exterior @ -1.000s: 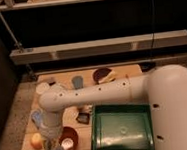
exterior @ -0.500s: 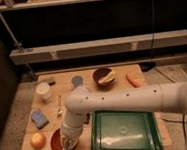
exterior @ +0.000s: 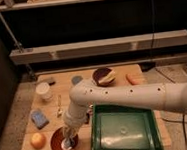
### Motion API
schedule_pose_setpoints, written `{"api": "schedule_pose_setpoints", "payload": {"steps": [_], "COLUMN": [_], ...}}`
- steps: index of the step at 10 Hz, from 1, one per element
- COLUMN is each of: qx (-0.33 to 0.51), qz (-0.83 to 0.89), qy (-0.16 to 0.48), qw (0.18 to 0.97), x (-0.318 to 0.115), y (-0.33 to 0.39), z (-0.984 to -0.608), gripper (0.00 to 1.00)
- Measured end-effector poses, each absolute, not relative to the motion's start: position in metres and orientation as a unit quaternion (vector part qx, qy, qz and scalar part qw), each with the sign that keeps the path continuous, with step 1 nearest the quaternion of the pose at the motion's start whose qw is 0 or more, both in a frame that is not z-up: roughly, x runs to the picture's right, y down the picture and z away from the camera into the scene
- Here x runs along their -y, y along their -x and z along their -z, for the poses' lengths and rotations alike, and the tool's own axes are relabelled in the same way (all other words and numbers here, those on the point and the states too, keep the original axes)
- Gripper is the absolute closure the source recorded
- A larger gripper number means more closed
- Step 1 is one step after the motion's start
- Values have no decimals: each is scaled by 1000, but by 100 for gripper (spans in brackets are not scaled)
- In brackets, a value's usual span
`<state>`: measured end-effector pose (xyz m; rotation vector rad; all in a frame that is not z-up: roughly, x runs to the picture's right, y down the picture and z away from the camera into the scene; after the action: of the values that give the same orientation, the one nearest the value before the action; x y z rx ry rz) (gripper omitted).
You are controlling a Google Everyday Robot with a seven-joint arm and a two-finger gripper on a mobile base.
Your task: Wipe red bowl with towel
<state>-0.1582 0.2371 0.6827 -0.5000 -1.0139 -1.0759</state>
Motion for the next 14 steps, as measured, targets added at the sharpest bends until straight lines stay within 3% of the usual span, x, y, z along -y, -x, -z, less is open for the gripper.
{"api": "schedule_pose_setpoints", "payload": {"steps": [3, 7, 14], "qx": [472, 486, 474], "qz": [500, 533, 480], "qy": [214, 216, 241], "qw": [695, 658, 698], "x": [-234, -249, -284], "y": [205, 234, 148], "z": [-693, -679, -671], "gripper": [100, 100, 100]}}
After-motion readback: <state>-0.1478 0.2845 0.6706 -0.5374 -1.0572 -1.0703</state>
